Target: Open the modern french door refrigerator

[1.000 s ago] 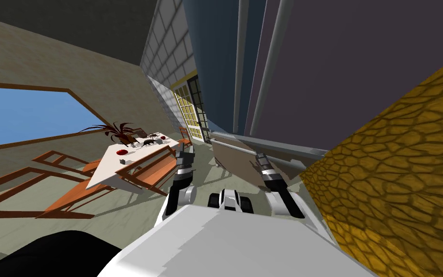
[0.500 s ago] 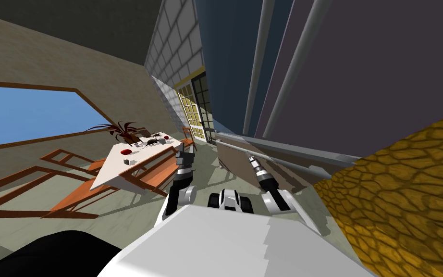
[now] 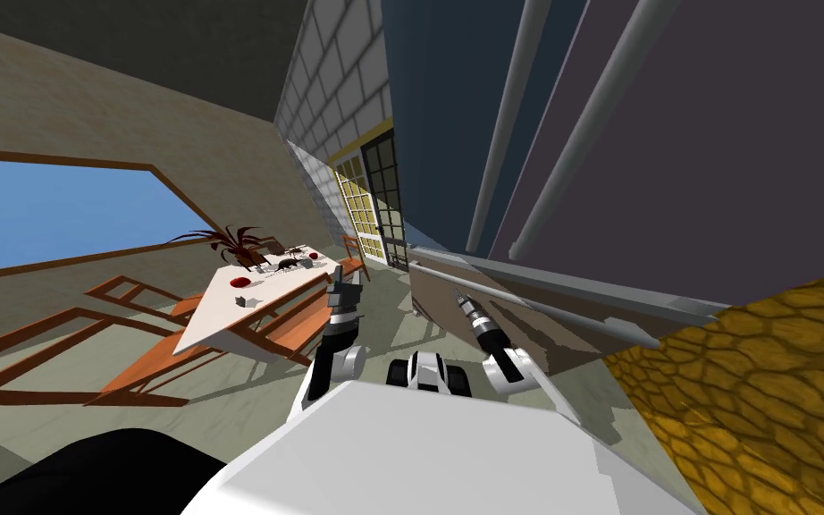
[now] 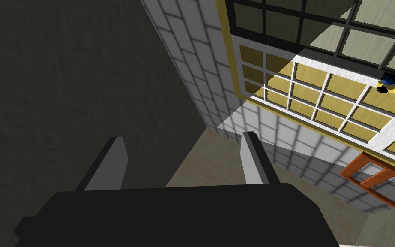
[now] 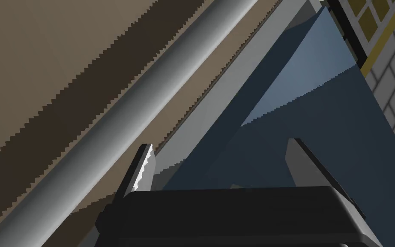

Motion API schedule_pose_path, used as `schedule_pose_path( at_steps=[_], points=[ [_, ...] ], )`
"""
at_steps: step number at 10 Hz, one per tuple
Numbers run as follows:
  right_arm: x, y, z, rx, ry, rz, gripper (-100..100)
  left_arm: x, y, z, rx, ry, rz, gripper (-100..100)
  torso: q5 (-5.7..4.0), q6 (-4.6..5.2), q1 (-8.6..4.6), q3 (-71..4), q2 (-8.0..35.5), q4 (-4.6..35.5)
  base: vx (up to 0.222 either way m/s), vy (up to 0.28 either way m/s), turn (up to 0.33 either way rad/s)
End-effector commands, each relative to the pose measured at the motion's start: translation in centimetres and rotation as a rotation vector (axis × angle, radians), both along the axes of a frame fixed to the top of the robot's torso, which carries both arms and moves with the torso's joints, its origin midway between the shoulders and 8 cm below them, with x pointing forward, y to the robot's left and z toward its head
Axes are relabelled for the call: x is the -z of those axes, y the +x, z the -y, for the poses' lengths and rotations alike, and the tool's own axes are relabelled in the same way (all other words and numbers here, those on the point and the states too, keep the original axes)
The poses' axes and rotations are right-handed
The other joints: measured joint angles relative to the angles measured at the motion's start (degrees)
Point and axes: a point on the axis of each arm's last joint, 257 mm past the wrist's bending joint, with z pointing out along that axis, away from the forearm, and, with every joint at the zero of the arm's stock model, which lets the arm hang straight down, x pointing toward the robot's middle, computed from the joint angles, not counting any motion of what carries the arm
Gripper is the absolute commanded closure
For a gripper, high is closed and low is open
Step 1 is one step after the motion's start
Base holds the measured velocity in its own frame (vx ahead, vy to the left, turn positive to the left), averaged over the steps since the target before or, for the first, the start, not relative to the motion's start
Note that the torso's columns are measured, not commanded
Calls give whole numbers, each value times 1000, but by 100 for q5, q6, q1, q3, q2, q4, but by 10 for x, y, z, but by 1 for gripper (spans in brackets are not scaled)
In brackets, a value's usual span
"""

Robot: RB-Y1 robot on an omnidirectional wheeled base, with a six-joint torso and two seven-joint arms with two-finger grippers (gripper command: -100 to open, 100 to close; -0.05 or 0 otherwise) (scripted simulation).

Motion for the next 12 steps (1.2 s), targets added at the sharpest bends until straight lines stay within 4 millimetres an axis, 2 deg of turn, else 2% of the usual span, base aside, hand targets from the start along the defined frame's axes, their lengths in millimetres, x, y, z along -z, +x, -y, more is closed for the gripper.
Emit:
schedule_pose_path(
  at_steps=[1,2,3,4,5,6,7,8,11,12],
  points=[
    [22,4,1,12,-107,-48,-100,0,0,0,0,0,0,0,2,-2,12,-4,-8,-2,64,107,21],
    [37,5,0,7,-198,-70,-100,0,0,0,0,0,0,0,1,0,4,0,0,0,73,120,51],
    [40,5,4,18,-201,-83,-100,0,0,0,0,0,0,0,1,-2,8,0,-1,0,55,111,21],
    [55,7,5,15,-293,-106,-100,0,0,0,0,0,0,0,1,0,2,3,6,2,58,131,47],
    [57,7,8,26,-299,-115,-100,0,0,0,0,0,0,0,1,-2,10,3,3,1,52,102,21],
    [72,8,11,25,-392,-139,-100,0,0,0,0,0,0,0,0,0,-2,3,5,1,52,127,50],
    [74,8,14,35,-400,-146,-100,0,0,0,0,0,0,0,0,-2,8,1,1,1,45,113,23],
    [88,9,18,34,-496,-166,-100,0,0,0,0,0,0,0,1,1,2,2,4,1,61,114,48],
    [104,10,32,58,-608,-203,-100,0,0,0,0,0,0,0,0,-2,6,-6,-12,-3,78,102,29],
    [115,11,38,57,-710,-214,-100,0,0,0,0,0,0,0,1,-1,5,-2,-1,-1,65,124,45]
  ],
)
